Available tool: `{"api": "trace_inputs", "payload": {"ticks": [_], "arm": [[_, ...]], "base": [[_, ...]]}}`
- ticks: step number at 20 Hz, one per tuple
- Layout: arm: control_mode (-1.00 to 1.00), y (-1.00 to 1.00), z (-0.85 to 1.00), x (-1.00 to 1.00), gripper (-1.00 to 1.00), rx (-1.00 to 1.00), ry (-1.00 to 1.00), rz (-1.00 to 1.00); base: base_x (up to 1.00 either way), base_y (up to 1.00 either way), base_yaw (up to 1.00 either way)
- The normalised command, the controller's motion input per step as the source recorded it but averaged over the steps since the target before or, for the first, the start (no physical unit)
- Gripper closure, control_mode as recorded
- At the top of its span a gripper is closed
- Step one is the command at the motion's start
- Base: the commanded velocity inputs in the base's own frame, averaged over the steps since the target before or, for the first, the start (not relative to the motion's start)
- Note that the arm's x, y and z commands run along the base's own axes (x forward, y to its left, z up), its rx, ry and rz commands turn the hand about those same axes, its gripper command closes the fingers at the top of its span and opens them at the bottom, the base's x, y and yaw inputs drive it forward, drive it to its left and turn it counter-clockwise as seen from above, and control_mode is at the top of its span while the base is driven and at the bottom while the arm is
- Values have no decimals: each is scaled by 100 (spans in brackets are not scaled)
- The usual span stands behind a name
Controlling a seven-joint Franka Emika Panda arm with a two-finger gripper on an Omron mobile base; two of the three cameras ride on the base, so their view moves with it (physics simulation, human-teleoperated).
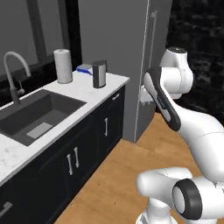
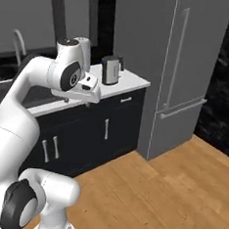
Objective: Navigate to the electric kettle.
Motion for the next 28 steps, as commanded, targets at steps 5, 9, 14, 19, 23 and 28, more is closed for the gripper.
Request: {"api": "trace_inputs", "payload": {"ticks": [5,9,14,19,23,28], "arm": [[100,0,0,0,-100,0,0,0],[100,0,0,0,-100,0,0,0],[100,0,0,0,-100,0,0,0],[100,0,0,0,-100,0,0,0],[100,0,0,0,-100,0,0,0],[100,0,0,0,-100,0,0,0]], "base": [[100,-55,49],[100,-61,49],[100,-66,48],[100,-69,46],[95,-73,48],[80,-68,46]]}}
